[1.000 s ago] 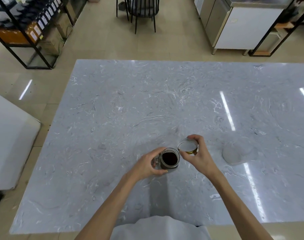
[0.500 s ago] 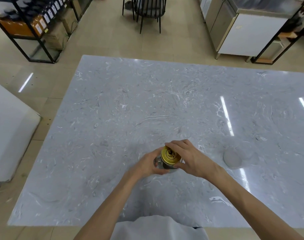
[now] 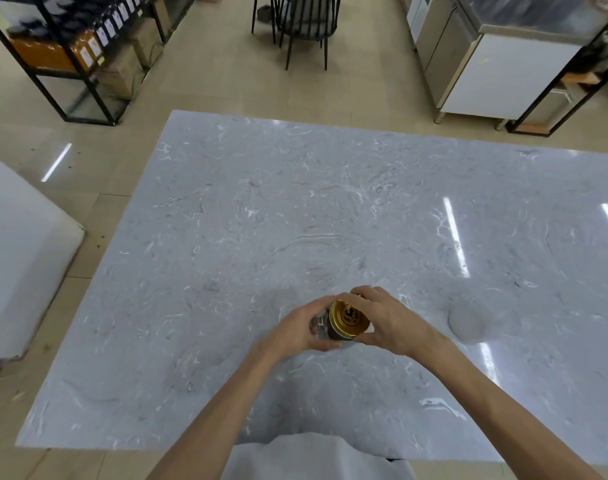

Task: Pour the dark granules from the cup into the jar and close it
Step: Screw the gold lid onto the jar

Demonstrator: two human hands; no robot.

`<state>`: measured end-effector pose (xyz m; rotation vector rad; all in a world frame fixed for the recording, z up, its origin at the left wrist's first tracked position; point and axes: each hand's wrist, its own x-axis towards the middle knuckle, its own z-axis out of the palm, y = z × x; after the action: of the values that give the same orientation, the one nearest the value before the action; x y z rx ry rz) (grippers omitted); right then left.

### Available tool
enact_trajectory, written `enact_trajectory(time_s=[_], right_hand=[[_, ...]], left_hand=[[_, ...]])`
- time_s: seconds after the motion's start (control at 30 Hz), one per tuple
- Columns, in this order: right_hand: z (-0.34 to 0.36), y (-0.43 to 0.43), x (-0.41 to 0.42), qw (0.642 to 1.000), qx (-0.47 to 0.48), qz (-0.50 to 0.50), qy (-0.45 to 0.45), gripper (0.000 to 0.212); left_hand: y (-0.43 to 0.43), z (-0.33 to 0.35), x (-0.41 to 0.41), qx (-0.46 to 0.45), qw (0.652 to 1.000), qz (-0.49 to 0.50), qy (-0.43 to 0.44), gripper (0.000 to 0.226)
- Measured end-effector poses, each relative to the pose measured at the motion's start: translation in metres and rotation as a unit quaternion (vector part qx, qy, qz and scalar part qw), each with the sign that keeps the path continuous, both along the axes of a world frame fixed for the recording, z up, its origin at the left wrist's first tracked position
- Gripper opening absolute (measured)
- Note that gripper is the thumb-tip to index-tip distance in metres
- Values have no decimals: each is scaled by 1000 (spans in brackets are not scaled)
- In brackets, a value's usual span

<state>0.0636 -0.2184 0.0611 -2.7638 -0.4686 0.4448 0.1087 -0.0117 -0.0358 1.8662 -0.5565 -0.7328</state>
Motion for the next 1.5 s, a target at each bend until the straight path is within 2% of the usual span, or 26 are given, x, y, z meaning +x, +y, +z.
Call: enact_trajectory(time_s=[0.17, 0.3, 0.47, 0.53, 0.6, 0.67, 0.73, 0.8, 0.87, 0.93, 0.97, 1.0, 1.07, 1.13, 1.27, 1.4, 1.5], right_hand=[[5, 5, -1, 999, -23, -32, 12, 72], [3, 20, -10, 992, -77, -90, -32, 71], [1, 29, -15, 984, -40, -173, -5, 69], [4, 35, -17, 971, -101, -215, -16, 76], [7, 40, -23, 954, -165, -249, -40, 93], [7, 38, -26, 952, -148, -260, -67, 100], [6, 34, -22, 970, -34, -232, -55, 83], [6, 37, -19, 981, 77, -177, -4, 70], [2, 43, -24, 983, 49, -176, -6, 69], [-1, 44, -32, 969, -39, -240, -42, 72], [-3, 44, -34, 963, -47, -261, -50, 72], [-5, 42, -34, 962, -11, -266, -57, 72], [-8, 40, -29, 967, 120, -220, -45, 68], [-15, 39, -27, 974, 166, -147, -32, 63], [-35, 35, -30, 977, 114, -140, -115, 54], [-52, 55, -23, 942, 9, -204, -268, 29], [-59, 67, -17, 929, -28, -246, -274, 26]], left_hand=[[1, 5, -1, -20, 1000, 6, 13, 80], [0, 5, -2, -31, 1000, -2, 6, 79], [-1, 6, -1, -31, 1000, -3, -5, 78], [-1, 2, 0, -32, 999, -7, -2, 78], [0, 0, 0, -32, 999, -7, -2, 80], [0, 2, -1, -27, 1000, -3, -5, 81], [0, 1, -1, -29, 1000, -1, -4, 80], [1, 0, 0, -31, 1000, -2, 2, 79], [1, -1, 1, -36, 999, -9, 10, 79], [1, -2, 1, -37, 999, -12, 11, 80], [0, -2, 2, -35, 999, -12, 11, 80], [0, -4, 2, -35, 999, -13, 12, 80], [0, -6, 3, -39, 999, -14, 16, 81], [0, -6, 3, -38, 999, -11, 15, 81], [-1, -6, 2, -34, 999, -6, -4, 76], [-7, -13, -10, -49, 998, 33, 11, 85], [-7, -19, -16, -53, 996, 59, 30, 88]])
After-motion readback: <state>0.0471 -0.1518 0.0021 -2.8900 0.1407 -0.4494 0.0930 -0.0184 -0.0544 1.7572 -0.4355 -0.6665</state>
